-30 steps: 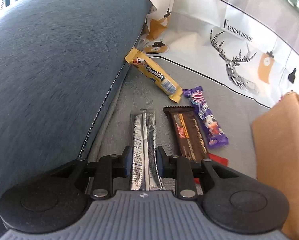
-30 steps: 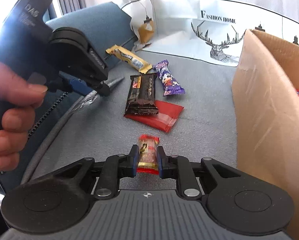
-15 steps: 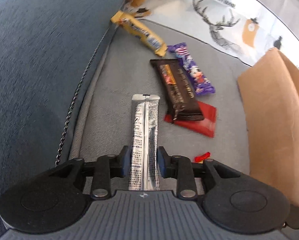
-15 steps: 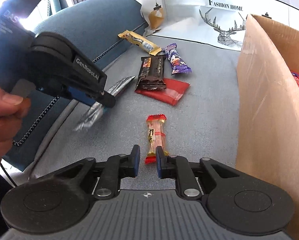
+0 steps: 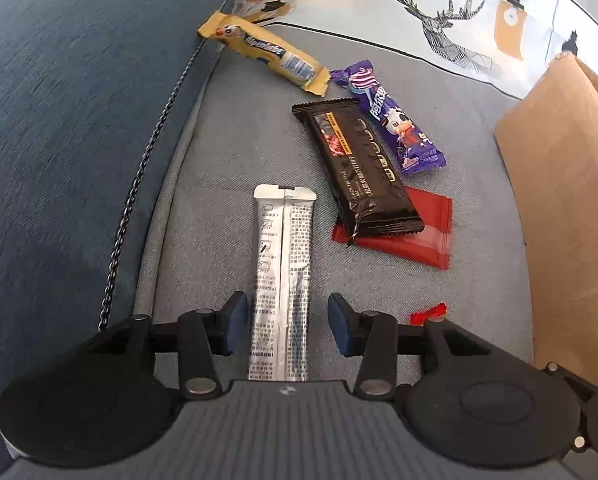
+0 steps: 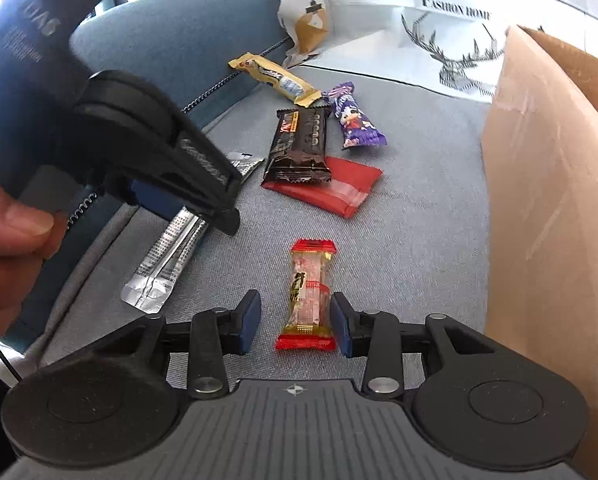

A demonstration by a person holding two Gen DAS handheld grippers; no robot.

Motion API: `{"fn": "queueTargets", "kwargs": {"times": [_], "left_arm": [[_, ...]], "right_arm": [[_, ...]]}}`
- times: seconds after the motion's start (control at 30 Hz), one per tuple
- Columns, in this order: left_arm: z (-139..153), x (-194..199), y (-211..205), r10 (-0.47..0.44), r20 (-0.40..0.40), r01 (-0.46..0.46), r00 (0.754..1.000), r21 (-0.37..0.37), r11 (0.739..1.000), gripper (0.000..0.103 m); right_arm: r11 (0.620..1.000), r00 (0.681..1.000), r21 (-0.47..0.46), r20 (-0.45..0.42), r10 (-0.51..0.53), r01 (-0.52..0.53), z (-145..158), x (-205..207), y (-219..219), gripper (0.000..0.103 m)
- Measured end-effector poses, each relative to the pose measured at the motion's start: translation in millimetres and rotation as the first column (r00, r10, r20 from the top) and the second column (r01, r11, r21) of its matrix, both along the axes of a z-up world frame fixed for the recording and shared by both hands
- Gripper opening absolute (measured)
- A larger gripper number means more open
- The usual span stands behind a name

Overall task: Organize snacks
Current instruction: 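Lift the red-wrapped bar with the right tool while the left tool lifts the silver stick pack toward the box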

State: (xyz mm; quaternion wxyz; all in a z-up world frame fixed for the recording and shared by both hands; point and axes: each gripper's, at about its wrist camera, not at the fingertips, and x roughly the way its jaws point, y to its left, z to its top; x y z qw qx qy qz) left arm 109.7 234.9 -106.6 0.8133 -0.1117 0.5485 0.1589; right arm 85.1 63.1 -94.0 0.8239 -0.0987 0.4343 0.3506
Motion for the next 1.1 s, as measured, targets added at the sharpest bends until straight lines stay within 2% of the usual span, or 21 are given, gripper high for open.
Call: {"fn": "queueTargets", "kwargs": {"times": [0.03,0.1,0.17,0.27,0.4,0.6,0.87,1.1], "left_arm": [[0,1,-2,-0.006,-0.002,0.006,1.000,0.012,1.000,0.048],[0,3,-4,-0.015,-0.002,0.016,1.000,0.027,1.000,0.044],[1,3,-7,-0.024,-0.001,0.024,1.000,0.046,0.999,0.034],[1,4,-10,-0.038,0.002,0.038,0.999,0.059,0.998,0.028],[6,0,-8,-0.011,0.023,0.010,1.000,0.066,0.998,0.026],[26,-9,-7,0.030,0.123,-0.037,0.992,0.053,0.998,0.026],[60,-25,-14,0.060,0.239,-0.077,0.969,0.064,0.995,0.026],[81,-30,-20,0.060,0.286,-0.083,0.956,0.069,0.994,0.026]], "right_arm": [[1.000,1.000,-0.007,0.007,0.006,-0.006,0,-1,1,0.040],[1.000,1.000,-0.024,0.027,0.016,-0.015,-1,-2,2,0.032],[0.999,0.999,-0.040,0.045,0.018,-0.016,-1,-3,2,0.025],[0.999,0.999,-0.042,0.049,0.012,-0.010,-1,-2,0,0.019],[1.000,0.998,-0.023,0.056,0.003,-0.002,3,-2,-3,0.018],[0.999,0.993,0.045,0.114,-0.010,0.005,21,-9,-13,0.018],[0.994,0.982,0.108,0.186,-0.026,0.006,54,-20,-21,0.018],[0.991,0.964,0.130,0.265,-0.023,-0.012,85,-25,-39,0.018]]}}
